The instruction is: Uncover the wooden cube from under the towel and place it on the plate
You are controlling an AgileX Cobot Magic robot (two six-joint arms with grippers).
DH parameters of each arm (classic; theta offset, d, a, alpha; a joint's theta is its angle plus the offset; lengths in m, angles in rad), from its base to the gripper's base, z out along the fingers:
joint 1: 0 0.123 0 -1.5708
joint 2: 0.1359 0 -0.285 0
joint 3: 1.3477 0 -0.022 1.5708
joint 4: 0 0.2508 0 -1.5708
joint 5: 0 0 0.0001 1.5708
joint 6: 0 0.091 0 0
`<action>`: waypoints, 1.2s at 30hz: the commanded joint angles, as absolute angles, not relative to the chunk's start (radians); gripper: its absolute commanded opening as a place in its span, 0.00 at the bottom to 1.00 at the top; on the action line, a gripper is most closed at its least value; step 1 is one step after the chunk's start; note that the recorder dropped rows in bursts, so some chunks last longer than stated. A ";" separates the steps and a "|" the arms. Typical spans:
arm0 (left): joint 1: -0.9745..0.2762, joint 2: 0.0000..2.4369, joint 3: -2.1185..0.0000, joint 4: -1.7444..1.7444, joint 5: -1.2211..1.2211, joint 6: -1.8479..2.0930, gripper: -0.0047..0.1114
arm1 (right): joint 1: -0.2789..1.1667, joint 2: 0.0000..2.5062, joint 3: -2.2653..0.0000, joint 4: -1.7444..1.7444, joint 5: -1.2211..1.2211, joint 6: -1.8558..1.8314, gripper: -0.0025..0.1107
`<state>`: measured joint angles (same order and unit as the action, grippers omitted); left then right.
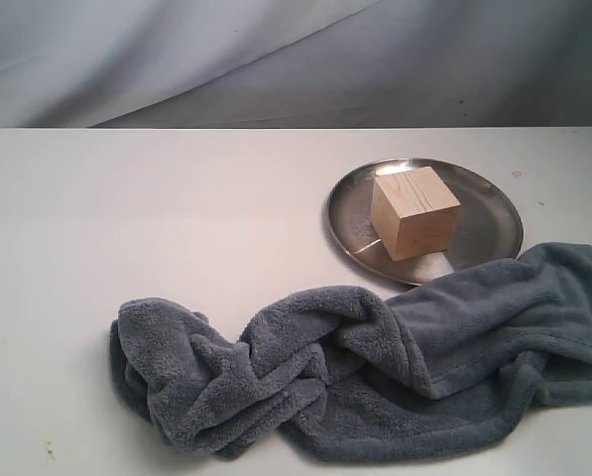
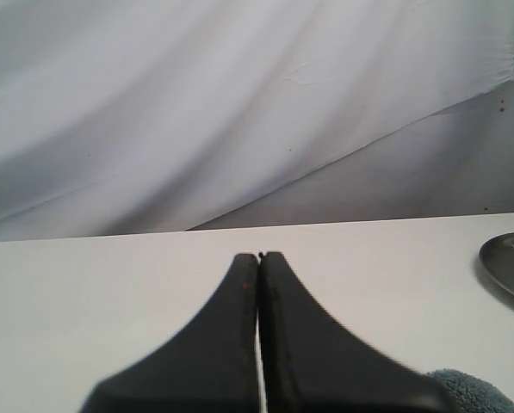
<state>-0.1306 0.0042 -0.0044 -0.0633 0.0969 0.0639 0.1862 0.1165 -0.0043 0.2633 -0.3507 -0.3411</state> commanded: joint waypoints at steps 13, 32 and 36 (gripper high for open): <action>-0.128 0.000 0.000 -0.066 0.086 0.062 0.04 | 0.117 0.000 0.000 0.220 -0.168 -0.332 0.02; -0.128 0.000 0.000 -0.066 0.086 0.062 0.04 | 0.132 0.000 0.000 -0.093 -0.079 0.015 0.02; -0.128 0.000 0.000 -0.066 0.086 0.062 0.04 | 0.132 0.000 0.000 -0.150 -0.010 0.048 0.02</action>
